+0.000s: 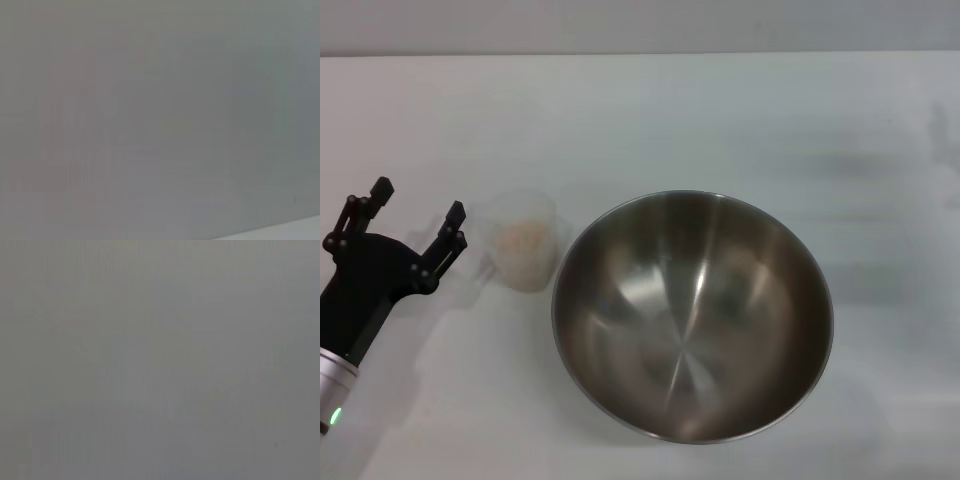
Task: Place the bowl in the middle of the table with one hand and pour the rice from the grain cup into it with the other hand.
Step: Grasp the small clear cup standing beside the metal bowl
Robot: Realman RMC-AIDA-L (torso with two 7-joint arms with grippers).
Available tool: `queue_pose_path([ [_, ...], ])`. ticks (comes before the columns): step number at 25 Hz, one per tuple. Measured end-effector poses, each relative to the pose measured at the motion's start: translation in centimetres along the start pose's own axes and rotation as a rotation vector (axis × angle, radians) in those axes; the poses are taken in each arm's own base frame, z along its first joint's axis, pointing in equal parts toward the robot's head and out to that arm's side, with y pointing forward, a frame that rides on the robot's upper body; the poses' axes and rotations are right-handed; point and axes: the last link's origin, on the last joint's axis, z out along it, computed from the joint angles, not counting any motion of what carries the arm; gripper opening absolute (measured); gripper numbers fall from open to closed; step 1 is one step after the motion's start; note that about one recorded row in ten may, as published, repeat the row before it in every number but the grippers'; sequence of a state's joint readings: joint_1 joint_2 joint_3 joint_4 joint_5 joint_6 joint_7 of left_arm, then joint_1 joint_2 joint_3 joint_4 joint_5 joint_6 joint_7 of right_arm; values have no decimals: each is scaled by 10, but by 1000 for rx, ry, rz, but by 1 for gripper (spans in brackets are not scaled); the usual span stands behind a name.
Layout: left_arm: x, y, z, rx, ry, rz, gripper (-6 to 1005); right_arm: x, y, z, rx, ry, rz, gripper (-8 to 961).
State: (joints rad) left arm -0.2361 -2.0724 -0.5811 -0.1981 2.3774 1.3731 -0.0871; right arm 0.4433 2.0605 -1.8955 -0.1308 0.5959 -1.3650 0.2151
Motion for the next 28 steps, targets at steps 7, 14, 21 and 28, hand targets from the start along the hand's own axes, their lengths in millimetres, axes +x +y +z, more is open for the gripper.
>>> queue_pose_path([
  [7,-5,5,6,-32,-38,4,831,1,-1,2,-1,10,-3,478],
  [14,-9,4,6,-32,-69,6,831,2,-1,3,1,19,-3,478],
  [21,-14,3,7,-30,-103,39,830,3,1,2,-3,22,-1,478],
  [28,-9,5,7,-31,-73,35,830,4,1,0,0,26,-1,478],
])
